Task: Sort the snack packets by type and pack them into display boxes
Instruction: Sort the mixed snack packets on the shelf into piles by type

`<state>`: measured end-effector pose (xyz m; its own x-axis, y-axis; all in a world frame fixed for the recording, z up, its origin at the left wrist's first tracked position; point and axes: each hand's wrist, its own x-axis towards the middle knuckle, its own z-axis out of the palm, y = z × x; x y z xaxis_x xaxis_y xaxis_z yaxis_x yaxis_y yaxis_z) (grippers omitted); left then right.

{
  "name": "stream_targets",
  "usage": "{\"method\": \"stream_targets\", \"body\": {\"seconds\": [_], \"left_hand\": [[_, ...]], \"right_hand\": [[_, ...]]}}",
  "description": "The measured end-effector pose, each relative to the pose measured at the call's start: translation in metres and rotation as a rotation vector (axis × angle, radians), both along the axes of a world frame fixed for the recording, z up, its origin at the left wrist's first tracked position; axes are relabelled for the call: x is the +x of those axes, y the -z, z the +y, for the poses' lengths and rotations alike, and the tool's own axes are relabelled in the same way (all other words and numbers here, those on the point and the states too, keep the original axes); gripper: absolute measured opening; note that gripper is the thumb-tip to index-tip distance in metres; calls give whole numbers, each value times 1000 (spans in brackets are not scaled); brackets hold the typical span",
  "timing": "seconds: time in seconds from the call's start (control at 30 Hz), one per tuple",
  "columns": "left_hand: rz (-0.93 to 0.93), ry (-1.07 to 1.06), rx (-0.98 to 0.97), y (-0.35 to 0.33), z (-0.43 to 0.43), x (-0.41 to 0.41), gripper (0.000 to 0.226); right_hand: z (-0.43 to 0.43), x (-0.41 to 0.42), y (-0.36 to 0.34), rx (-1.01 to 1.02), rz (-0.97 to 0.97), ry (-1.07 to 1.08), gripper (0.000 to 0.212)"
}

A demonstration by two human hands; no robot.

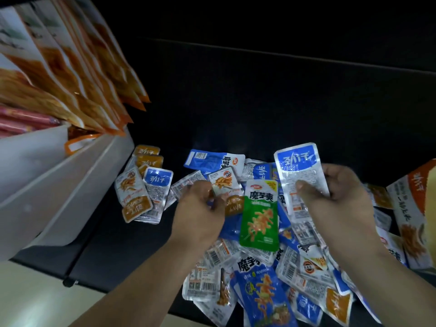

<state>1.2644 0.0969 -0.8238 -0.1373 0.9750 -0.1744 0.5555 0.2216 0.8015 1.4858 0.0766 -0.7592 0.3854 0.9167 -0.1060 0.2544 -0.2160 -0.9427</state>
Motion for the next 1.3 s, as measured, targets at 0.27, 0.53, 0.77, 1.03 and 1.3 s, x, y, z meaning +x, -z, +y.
{"method": "stream_targets", "body": {"seconds": [0.27,0.53,0.77,1.03,1.3], "left_hand": [[-2,48,-46,17,24,1,43],[-321,-152,-55,-32,-35,-14,19],[-292,-16,-231,-46,-113,9,28],[-249,126,-271,-44,-110,43,35],[-201,24,-167,-28,-134,67,16]], "right_hand": [[-21,-17,23,-187,-103,-294,28],[-33,-3,10,-88,-83,-207,22],[-63,30,7,-225,-131,-133,19],[-86,68,23,-295,-97,42,22],[-99,88,45,-238,-130,148,26]]}}
